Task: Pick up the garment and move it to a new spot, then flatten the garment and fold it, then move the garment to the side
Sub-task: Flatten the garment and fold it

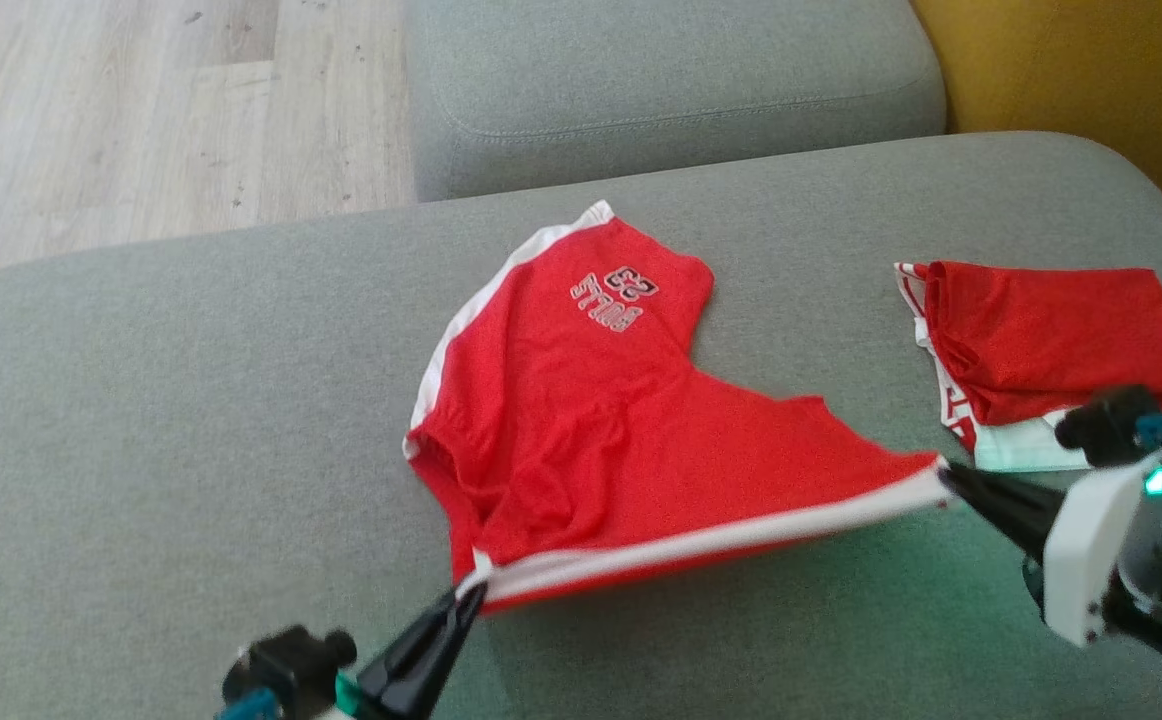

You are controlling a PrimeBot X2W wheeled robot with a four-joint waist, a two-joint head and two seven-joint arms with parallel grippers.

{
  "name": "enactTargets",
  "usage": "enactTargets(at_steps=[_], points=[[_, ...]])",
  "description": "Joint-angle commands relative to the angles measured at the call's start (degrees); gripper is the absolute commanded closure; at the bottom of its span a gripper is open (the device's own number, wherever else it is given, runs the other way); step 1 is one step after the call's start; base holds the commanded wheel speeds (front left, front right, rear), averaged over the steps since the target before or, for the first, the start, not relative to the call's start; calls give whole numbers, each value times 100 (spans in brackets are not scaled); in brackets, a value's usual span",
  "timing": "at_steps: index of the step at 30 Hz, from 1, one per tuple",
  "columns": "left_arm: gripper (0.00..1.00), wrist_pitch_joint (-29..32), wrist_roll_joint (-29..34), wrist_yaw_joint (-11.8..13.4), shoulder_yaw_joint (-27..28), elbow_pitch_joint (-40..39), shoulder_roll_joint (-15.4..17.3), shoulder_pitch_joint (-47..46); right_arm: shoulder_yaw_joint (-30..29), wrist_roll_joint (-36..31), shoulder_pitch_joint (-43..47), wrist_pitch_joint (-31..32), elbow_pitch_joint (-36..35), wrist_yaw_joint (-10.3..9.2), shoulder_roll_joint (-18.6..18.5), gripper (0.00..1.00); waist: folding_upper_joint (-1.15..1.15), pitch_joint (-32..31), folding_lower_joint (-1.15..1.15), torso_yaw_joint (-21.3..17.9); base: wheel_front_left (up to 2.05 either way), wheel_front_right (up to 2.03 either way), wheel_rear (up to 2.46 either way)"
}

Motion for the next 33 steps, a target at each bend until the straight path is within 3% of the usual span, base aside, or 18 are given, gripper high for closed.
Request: enactTargets(at_steps=[1,7,19,26,33], points=[[100,-31,28,63,318,-117,147,-149,-110,43,24,-7,-38,36,-321,100,0,7,1,8,0,0,0],[100,-31,216,70,604,-286,36,-155,-519,-6,2,16,-174,36,-535,100,0,145,1,117,0,0,0],[100,-31,302,28,1057,-265,-263,-1112,-1325,-591,-1066,522,61,36,-136,100,0,901,1,489,0,0,0],[100,-31,376,7,913,-4,-444,-1682,-1315,-912,-1955,1051,327,36,159,100,0,1403,1,889,0,0,0],[100,-31,348,1,732,226,-651,-2152,-905,-1129,-2884,1385,644,36,359,100,0,1806,1,1292,0,0,0]])
